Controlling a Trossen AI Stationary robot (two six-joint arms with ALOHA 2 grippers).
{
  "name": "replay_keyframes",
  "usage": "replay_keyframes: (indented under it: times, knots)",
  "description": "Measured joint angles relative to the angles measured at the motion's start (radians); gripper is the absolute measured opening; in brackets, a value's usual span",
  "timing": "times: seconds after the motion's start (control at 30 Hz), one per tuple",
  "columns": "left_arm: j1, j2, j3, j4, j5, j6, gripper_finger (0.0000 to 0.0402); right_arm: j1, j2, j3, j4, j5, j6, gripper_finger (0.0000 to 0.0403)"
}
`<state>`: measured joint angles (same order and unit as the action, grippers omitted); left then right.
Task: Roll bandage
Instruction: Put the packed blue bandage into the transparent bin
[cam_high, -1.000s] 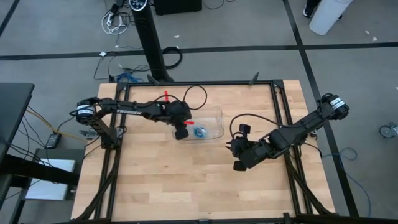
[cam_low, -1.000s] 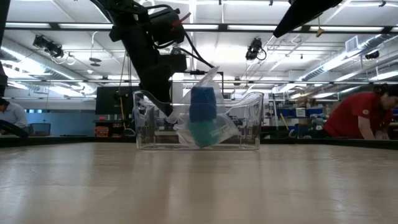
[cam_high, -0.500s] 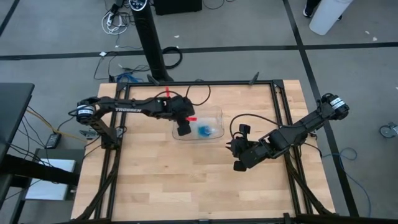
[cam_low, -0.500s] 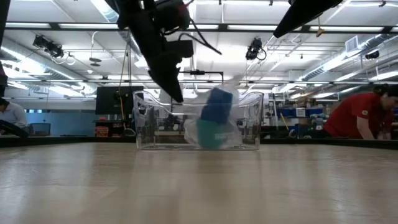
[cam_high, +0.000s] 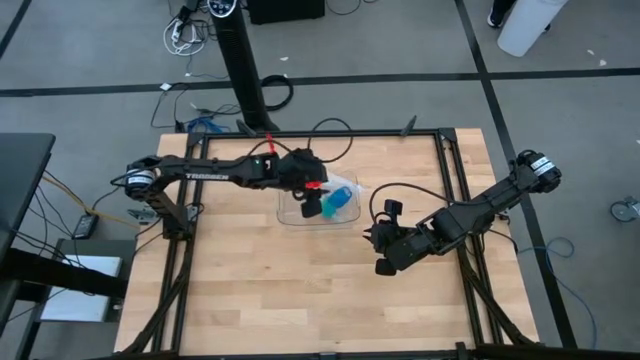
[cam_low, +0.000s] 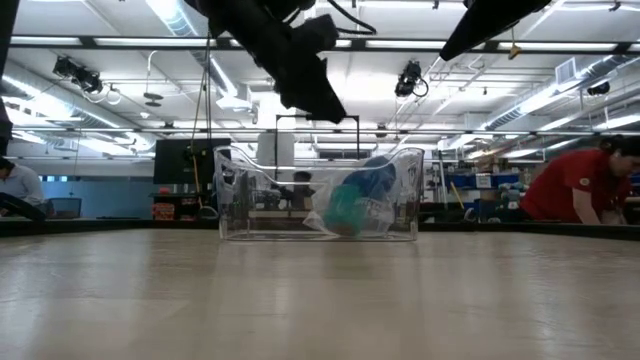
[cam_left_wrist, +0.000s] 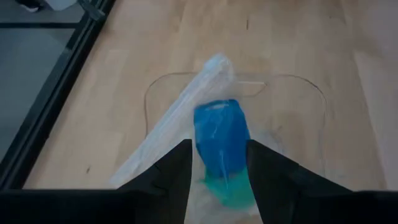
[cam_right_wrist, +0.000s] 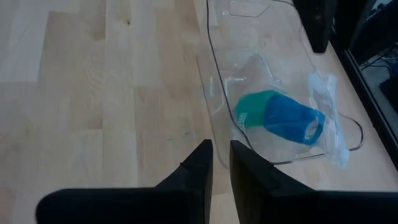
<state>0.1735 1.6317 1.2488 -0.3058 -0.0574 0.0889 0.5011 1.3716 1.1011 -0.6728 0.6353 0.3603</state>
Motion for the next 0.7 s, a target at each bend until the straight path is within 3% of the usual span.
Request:
replay_keyframes:
  times: [0.2, 0.33, 0.4, 0.7]
  knots:
    - [-0.011, 0.109, -0.008, 0.145, -0.01, -0.012, 0.0157, 0.0, 0.0, 0.0, 0.03, 0.0, -0.003, 0.0048]
    - [-0.015, 0.177, -0.009, 0.202, -0.14, -0.029, 0.0157, 0.0, 0.0, 0.0, 0.036, 0.0, -0.003, 0.0046]
    - [-0.005, 0.198, -0.002, 0.213, -0.158, -0.056, 0.0157, 0.0, 0.0, 0.0, 0.038, 0.0, -0.004, 0.0046]
    - [0.003, 0.255, 0.008, 0.102, -0.041, -0.096, 0.0156, 0.0, 0.0, 0.0, 0.044, -0.001, -0.019, 0.0047]
